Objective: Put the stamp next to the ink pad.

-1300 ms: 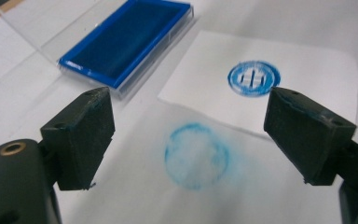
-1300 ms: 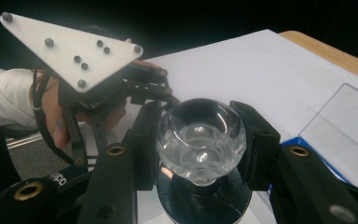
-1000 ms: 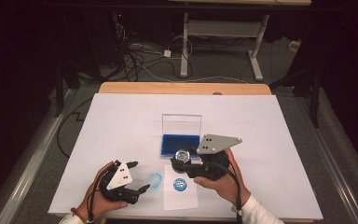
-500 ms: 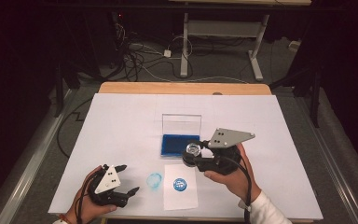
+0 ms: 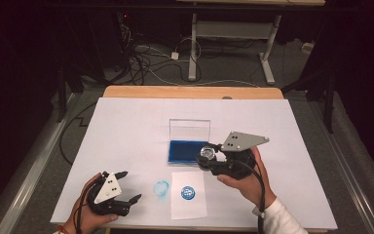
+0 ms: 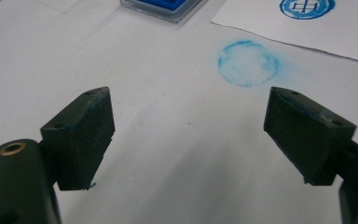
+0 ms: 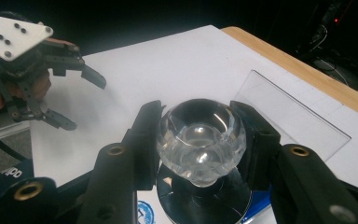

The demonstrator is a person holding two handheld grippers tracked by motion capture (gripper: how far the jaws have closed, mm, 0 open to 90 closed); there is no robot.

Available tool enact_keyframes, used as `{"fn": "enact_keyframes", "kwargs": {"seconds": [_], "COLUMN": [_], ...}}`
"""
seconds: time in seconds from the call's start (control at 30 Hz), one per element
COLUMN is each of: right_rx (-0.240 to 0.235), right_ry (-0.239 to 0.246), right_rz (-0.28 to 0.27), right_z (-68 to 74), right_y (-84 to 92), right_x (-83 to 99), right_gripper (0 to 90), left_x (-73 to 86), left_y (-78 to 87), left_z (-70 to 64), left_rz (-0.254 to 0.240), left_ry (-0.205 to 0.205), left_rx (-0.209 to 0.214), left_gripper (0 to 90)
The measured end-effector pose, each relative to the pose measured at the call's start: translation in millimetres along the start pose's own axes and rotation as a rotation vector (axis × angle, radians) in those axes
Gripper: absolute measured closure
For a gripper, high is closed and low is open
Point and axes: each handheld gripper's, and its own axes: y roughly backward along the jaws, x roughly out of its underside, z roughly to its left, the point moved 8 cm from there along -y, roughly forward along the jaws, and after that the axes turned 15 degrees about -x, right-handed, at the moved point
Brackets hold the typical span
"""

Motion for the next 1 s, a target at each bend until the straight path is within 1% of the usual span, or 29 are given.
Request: {"fn": "enact_keyframes", "kwargs": {"seconds": [0.17, 0.27, 0.33, 0.43, 0.47, 0.67, 0.73, 0.77, 0.87, 1.0], "right_rx": [0.033, 0.053, 0.066, 0.088, 0.088, 0.131, 0.156, 0.169, 0.176, 0.194], "right_ry": [-0.009, -0.028, -0.038, -0.058, -0.067, -0.103, -0.11, -0.117, -0.156, -0.187], "right_rz": [0.011, 0.019, 0.024, 0.025, 0.031, 0.061, 0.072, 0.082, 0.087, 0.097], "right_z": [-9.5, -18.0, -24.4, -34.4, -37.5, -58.8, -66.3, -70.7, -81.7, -94.0], "right_y": [-0.1, -0.3, -0.3, 0.7, 0.8, -0.2, -1.3, -1.8, -4.9, -7.9], "right_x": [3.9, 7.6, 10.3, 14.5, 16.3, 26.5, 29.7, 31.9, 38.6, 46.5], "right_gripper": [56.9, 56.9, 56.9, 56.9, 56.9, 56.8, 56.8, 56.8, 56.8, 56.8], "left_x": [-0.9, 0.4, 1.3, 0.3, -0.2, -1.0, -1.0, -0.7, 0.1, -0.4], "left_y": [-0.1, -1.2, -2.5, -2.5, -2.2, -2.3, -2.3, -2.4, -2.3, -2.4], "left_z": [0.6, -1.2, -1.5, -1.3, -1.3, -1.3, -1.9, -2.3, -2.8, -2.1], "left_rz": [-0.001, 0.005, 0.011, 0.008, 0.005, 0.001, 0.001, 0.002, 0.005, 0.002], "left_ry": [0.009, 0.005, -0.002, 0.001, 0.001, -0.001, -0.002, -0.004, -0.01, -0.007], "left_rx": [0.002, 0.008, 0.01, 0.009, 0.01, 0.016, 0.019, 0.02, 0.02, 0.017], "left_gripper": [16.0, 16.0, 16.0, 16.0, 16.0, 16.0, 16.0, 16.0, 16.0, 16.0]}}
